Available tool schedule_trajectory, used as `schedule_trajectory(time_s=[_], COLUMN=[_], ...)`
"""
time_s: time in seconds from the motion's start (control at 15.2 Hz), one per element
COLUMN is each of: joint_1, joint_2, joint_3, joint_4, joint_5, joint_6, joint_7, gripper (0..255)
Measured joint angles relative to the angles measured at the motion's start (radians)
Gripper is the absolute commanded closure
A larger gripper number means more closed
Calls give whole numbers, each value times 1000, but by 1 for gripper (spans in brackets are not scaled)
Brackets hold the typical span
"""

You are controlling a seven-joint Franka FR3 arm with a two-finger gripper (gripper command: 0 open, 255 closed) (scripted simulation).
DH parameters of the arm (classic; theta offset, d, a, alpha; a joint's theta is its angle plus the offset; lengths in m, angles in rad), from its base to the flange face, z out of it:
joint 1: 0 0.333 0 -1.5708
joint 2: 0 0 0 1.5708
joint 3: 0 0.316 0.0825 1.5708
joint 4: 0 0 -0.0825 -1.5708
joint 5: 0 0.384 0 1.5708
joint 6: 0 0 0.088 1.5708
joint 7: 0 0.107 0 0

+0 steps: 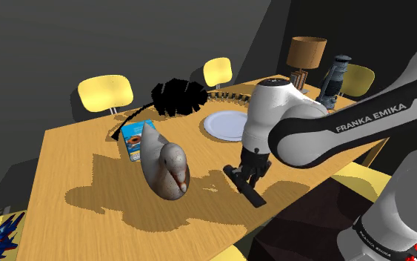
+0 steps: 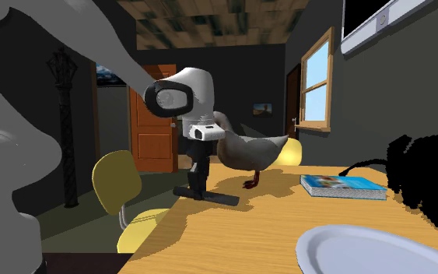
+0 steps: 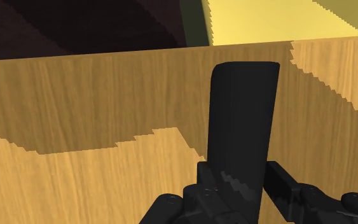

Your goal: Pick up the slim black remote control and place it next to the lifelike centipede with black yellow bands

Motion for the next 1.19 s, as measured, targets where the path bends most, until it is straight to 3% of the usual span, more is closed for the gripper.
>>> schedule_trajectory(time_s=[0.99, 1.19], joint_1=[-1, -12], joint_2=[-118, -168], joint_3=[-51, -100], joint_4=[121, 86], joint_5=[-23, -33], joint_6=[-237, -263], joint_7=[8, -45], gripper=[255, 255])
